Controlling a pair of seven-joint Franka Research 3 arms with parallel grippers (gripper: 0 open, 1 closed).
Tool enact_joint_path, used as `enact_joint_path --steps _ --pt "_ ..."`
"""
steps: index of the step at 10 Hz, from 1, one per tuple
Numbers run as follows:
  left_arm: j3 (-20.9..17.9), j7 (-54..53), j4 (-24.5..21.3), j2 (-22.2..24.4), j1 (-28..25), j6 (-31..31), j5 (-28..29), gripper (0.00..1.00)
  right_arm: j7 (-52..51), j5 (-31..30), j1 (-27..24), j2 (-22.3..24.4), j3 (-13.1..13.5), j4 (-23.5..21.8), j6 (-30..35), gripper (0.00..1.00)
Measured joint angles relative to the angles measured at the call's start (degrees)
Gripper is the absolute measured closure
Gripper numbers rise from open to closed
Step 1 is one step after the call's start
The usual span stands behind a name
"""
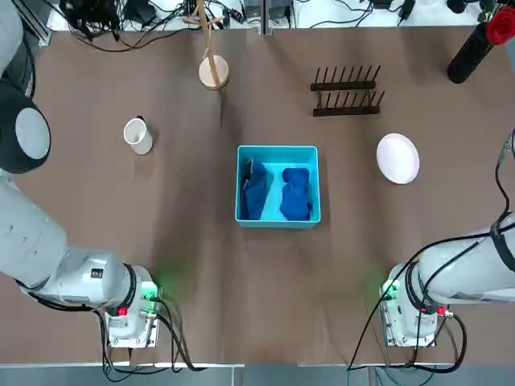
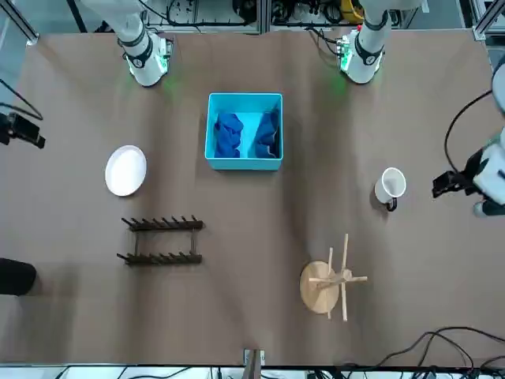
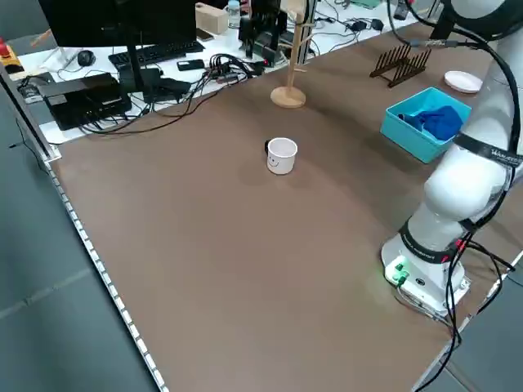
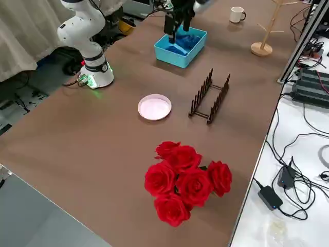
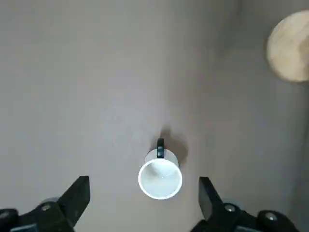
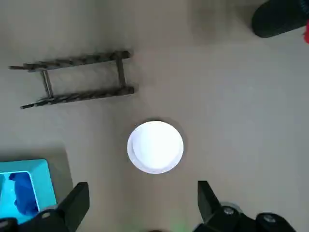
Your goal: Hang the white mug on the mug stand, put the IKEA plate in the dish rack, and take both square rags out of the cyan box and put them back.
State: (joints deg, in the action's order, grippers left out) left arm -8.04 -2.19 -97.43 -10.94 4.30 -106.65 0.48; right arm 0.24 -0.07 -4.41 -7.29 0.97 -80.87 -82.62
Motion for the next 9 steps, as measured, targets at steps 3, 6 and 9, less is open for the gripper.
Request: enact_joint_path --steps 3,6,9 --pt "-0.5 -0.9 -9.6 -0.3 0.0 -1.8 0.0 0.04 -10.0 -0.1 -3.3 -1.3 0.4 -14.7 -17.1 0.01" --pt "-2.7 -5.2 -18.1 0.0 -0.2 -8.3 -0.7 0.08 -18.0 -0.1 -7.8 -1.0 0.5 -27.1 -30.1 0.03" --pt "-5.7 -12.6 -27.5 0.2 -0.9 -19.9 -2.8 0.09 -19.5 -0.1 -8.5 -3.4 0.4 -33.9 -39.2 0.03"
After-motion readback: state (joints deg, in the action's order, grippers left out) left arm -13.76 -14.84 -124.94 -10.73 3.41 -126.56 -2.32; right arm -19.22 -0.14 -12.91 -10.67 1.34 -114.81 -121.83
